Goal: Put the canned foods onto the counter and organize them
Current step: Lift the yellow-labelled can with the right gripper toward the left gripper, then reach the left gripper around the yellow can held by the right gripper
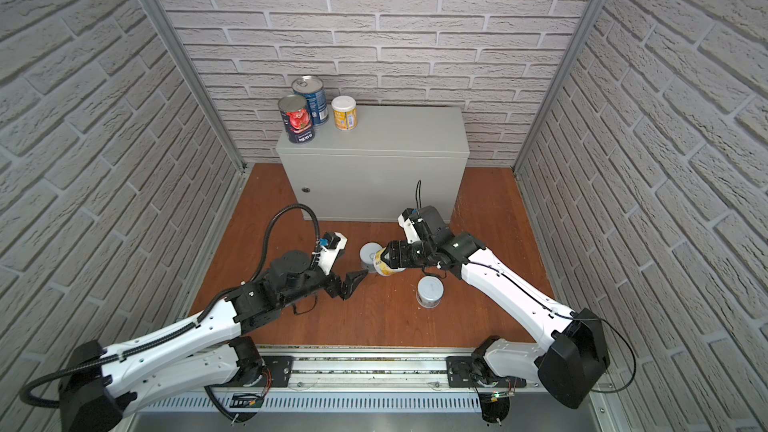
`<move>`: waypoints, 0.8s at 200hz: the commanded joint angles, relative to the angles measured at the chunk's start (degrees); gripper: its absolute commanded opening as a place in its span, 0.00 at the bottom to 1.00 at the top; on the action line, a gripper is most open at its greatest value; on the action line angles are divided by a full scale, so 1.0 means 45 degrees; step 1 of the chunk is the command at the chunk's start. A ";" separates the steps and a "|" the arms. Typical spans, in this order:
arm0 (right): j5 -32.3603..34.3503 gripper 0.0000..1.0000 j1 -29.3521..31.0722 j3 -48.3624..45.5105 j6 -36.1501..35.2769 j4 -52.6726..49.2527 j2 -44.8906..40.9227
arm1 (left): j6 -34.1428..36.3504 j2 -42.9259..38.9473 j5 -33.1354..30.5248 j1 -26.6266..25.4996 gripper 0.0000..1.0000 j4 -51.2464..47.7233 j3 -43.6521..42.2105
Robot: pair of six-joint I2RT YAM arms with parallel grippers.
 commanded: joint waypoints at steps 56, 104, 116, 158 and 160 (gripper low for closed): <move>-0.1628 0.65 -0.0131 -0.0355 -0.0205 0.0759 -0.1307 | 0.1833 0.1738 0.1345 -0.0549 0.98 0.2003 0.0334; -0.1679 0.65 -0.0131 -0.0590 -0.0201 0.0653 -0.1639 | 0.2656 0.2817 0.1473 -0.0587 0.98 0.2429 0.1251; -0.1710 0.65 -0.0131 -0.0649 -0.0137 0.0712 -0.1748 | 0.2834 0.3011 0.1418 -0.0588 0.98 0.2552 0.1389; -0.1858 0.65 -0.0141 -0.0622 -0.0204 0.0554 -0.1955 | 0.3064 0.3712 0.1885 -0.0627 0.98 0.2901 0.1890; -0.1874 0.65 -0.0143 -0.0614 -0.0214 0.0543 -0.1955 | 0.3072 0.3752 0.1898 -0.0642 0.98 0.2901 0.1917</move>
